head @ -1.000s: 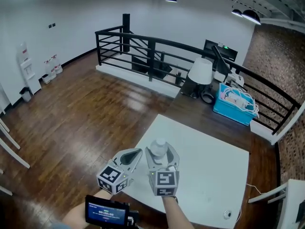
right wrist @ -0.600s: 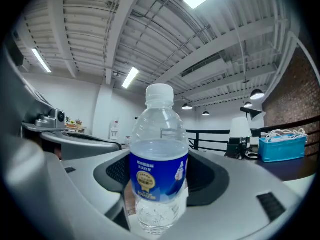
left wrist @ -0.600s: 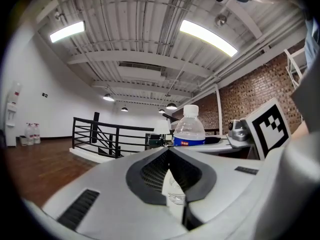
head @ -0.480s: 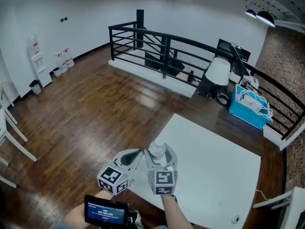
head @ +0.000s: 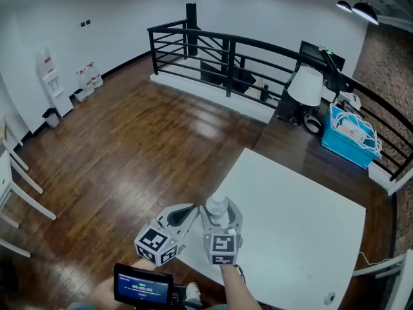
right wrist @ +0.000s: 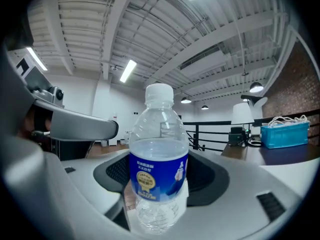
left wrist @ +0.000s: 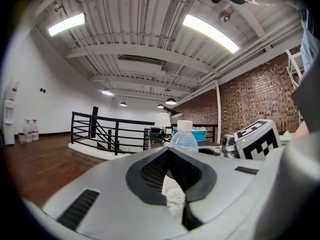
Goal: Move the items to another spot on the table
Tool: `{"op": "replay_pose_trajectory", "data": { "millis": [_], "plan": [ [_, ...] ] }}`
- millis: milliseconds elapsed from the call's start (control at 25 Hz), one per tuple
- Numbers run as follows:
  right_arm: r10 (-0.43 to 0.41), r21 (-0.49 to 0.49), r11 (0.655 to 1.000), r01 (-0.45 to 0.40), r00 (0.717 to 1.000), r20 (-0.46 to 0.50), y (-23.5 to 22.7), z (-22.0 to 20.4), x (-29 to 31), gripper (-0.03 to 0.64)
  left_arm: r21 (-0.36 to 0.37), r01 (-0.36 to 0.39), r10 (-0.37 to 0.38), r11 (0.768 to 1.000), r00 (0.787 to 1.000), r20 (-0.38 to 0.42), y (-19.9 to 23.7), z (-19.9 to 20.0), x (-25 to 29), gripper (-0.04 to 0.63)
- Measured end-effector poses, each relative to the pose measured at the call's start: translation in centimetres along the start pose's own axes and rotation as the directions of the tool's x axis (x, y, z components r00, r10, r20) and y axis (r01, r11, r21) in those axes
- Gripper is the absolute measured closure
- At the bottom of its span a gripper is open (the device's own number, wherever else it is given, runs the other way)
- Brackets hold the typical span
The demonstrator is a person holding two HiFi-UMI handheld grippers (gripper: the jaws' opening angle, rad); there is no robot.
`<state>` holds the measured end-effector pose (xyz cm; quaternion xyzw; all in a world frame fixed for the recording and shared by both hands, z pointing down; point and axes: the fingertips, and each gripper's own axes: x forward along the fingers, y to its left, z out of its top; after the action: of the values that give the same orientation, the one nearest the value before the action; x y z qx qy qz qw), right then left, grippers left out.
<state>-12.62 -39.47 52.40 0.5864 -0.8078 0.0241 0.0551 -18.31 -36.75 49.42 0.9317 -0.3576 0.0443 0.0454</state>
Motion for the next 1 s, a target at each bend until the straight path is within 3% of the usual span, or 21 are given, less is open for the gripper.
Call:
{"op": "replay_pose_trajectory", "data": {
  "millis": [600,1000],
  "plan": [
    [-0.048,-0.034,0.998,0.05,0.998,0.044,-0.9,-1.8,1.3,0.295,-0.008,0.038,-0.038,0.999,0.999,-0.036,1.2,-1.7,2.1,0.583],
    [-0.063,-0.012,0.998,0.063,0.998,0.009,-1.2,-2.2,1.0,0.278,-0.02,0.04,-0.04,0.999,0.998,-0.043,0.8,-2.3,1.4,0.583]
  ]
}}
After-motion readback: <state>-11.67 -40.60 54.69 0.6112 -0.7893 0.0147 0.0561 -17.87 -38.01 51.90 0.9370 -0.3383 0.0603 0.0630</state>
